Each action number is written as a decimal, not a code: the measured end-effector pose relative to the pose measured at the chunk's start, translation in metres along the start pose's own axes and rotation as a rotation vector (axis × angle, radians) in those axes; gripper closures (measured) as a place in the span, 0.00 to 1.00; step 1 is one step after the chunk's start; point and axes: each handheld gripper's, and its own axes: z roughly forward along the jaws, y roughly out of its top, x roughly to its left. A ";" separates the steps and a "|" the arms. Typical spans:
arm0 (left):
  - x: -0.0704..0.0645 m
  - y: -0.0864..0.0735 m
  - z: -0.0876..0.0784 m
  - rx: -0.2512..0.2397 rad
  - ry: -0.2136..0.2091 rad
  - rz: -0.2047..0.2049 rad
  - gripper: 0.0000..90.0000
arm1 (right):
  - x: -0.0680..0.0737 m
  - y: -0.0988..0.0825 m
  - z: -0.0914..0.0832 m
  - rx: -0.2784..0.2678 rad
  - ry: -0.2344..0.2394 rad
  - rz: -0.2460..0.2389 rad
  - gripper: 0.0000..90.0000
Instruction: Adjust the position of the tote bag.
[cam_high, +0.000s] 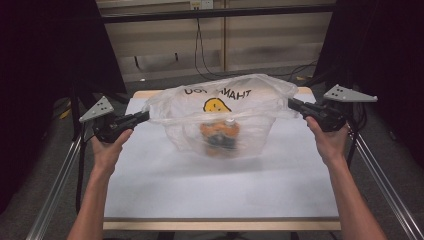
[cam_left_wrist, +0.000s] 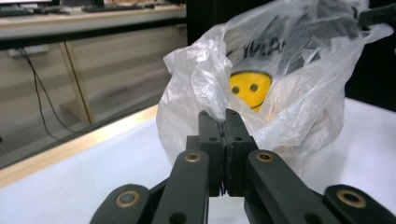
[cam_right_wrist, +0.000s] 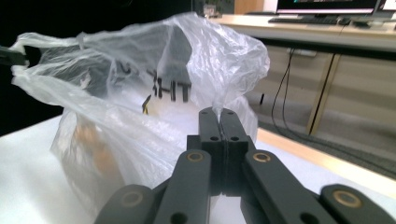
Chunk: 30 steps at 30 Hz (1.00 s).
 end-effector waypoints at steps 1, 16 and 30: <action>0.000 0.000 0.000 0.000 0.000 0.000 0.99 | 0.000 -0.002 0.001 0.010 -0.007 -0.009 1.00; 0.013 -0.030 0.018 0.139 -0.005 -0.012 0.99 | -0.002 -0.039 0.017 0.118 0.010 0.008 1.00; 0.006 -0.053 0.031 0.309 -0.048 0.018 0.99 | -0.003 -0.073 0.024 0.280 -0.007 0.031 1.00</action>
